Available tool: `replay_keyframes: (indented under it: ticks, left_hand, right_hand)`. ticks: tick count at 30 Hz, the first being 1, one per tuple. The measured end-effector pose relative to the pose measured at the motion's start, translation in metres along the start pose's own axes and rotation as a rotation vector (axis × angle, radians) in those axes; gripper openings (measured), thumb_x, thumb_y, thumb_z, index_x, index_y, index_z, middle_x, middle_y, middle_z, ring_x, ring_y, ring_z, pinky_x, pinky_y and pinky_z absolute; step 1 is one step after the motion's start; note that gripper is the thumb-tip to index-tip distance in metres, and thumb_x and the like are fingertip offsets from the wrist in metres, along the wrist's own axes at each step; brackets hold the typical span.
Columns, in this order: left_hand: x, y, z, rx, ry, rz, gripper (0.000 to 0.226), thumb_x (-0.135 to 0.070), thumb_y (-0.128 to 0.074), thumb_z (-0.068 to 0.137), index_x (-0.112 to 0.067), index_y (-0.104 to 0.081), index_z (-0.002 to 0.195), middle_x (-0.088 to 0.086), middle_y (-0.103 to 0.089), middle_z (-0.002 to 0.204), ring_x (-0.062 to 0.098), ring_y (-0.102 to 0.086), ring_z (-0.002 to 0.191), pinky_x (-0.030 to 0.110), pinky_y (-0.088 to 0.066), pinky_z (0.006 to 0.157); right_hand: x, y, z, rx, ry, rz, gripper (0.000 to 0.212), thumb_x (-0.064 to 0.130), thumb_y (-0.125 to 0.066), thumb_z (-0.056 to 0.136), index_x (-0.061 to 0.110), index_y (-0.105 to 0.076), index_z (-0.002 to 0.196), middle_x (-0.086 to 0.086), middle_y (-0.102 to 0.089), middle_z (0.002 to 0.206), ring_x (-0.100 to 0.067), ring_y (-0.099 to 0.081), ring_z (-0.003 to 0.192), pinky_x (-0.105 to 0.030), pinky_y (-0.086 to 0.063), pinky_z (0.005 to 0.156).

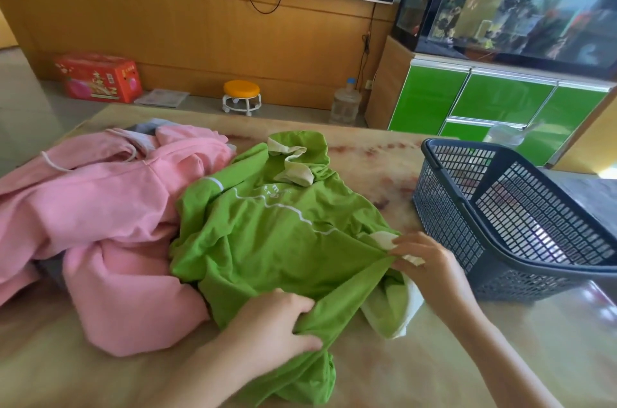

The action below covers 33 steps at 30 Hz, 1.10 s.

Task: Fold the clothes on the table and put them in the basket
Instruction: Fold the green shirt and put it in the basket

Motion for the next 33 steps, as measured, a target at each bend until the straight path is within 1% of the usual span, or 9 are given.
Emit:
replay_keyframes:
  ticks: [6,10,12,13,16,24,27,30,33]
  left_hand:
    - [-0.051,-0.008,0.011,-0.239,-0.006,0.019,0.034,-0.051,-0.053,0.090,-0.020,-0.061,0.101,-0.003,-0.060,0.091,0.015,-0.055,0.083,0.023,-0.042,0.071]
    - [-0.063,-0.012,0.011,-0.412,0.002,0.199,0.102,-0.081,-0.062,0.053,-0.021,-0.050,0.134,-0.001,-0.052,0.115,0.009,-0.059,0.094,0.019,-0.051,0.077]
    - [-0.057,-0.031,0.014,-0.359,0.005,0.156,0.114,-0.058,-0.077,0.062,-0.023,-0.012,0.149,0.002,-0.025,0.129,0.012,-0.054,0.105,0.019,-0.050,0.084]
    - [-0.057,-0.034,0.013,-0.376,-0.019,0.135,0.111,-0.044,-0.084,0.059,-0.023,-0.016,0.145,0.002,-0.025,0.125,0.012,-0.057,0.099,0.017,-0.052,0.076]
    - [-0.058,-0.025,0.004,-0.428,-0.067,0.017,0.074,-0.024,-0.087,0.054,-0.025,-0.043,0.113,-0.003,-0.040,0.108,0.007,-0.057,0.073,0.013,-0.044,0.052]
    - [-0.128,-0.028,-0.004,-0.501,-0.332,-0.081,0.010,-0.029,-0.062,0.076,-0.025,-0.061,0.085,-0.009,-0.062,0.068,0.009,-0.059,0.056,0.023,-0.045,0.047]
    - [-0.154,-0.045,0.004,-0.415,-0.318,-0.146,0.032,-0.033,-0.046,0.090,-0.022,-0.062,0.115,-0.002,-0.070,0.099,0.016,-0.066,0.086,0.026,-0.053,0.069]
    - [-0.152,-0.097,0.016,0.046,-0.150,-0.174,0.049,-0.036,-0.045,0.097,-0.024,-0.037,0.145,0.005,-0.033,0.152,0.022,-0.039,0.134,0.031,-0.032,0.109]
    - [-0.139,-0.107,0.014,0.044,-0.107,-0.085,0.045,-0.035,-0.045,0.098,-0.028,-0.040,0.142,-0.005,-0.023,0.156,0.019,-0.038,0.135,0.033,-0.031,0.110]
  right_hand:
    - [-0.023,0.030,0.014,0.165,-0.291,0.268,0.017,0.001,-0.066,0.085,0.012,-0.075,0.093,-0.009,-0.068,0.074,-0.012,-0.063,0.052,-0.026,-0.054,0.048]
    - [-0.029,0.008,-0.006,0.213,-0.487,0.813,0.019,-0.002,-0.053,0.092,-0.002,-0.067,0.106,-0.020,-0.072,0.097,-0.027,-0.072,0.088,-0.037,-0.061,0.068]
    - [-0.031,0.005,-0.010,0.130,-0.530,0.968,0.020,0.012,-0.058,0.092,-0.002,-0.068,0.103,-0.020,-0.072,0.098,-0.028,-0.071,0.091,-0.036,-0.060,0.070]
    - [-0.032,0.005,-0.010,0.084,-0.531,0.974,0.024,0.021,-0.061,0.091,0.000,-0.069,0.100,-0.018,-0.073,0.095,-0.027,-0.071,0.089,-0.034,-0.060,0.068]
    - [-0.027,0.014,-0.005,-0.036,-0.440,0.809,0.025,0.017,-0.075,0.079,0.002,-0.070,0.098,-0.017,-0.072,0.090,-0.024,-0.072,0.080,-0.029,-0.059,0.062]
    - [0.003,0.062,0.018,-0.127,-0.139,0.369,0.028,-0.002,-0.074,0.075,0.022,-0.071,0.091,-0.001,-0.071,0.086,-0.017,-0.067,0.081,-0.033,-0.057,0.076]
    - [0.002,0.076,0.031,-0.013,-0.110,0.119,0.032,-0.001,-0.072,0.077,0.023,-0.072,0.098,-0.002,-0.070,0.094,-0.018,-0.065,0.086,-0.032,-0.054,0.079]
    - [-0.016,0.064,0.025,0.129,-0.161,-0.124,0.031,0.006,-0.072,0.080,0.021,-0.071,0.107,-0.001,-0.066,0.093,-0.014,-0.060,0.078,-0.028,-0.051,0.072]
    - [-0.039,0.042,0.002,0.194,-0.213,-0.117,0.041,0.021,-0.080,0.074,0.022,-0.069,0.114,-0.001,-0.066,0.105,-0.014,-0.056,0.086,-0.024,-0.044,0.077]
Point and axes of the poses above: each hand's wrist, its own z-axis towards the middle knuckle, its own y-axis out of the back of the hand, x = y × z, the point moved 8 cm from there along z, towards the middle knuckle
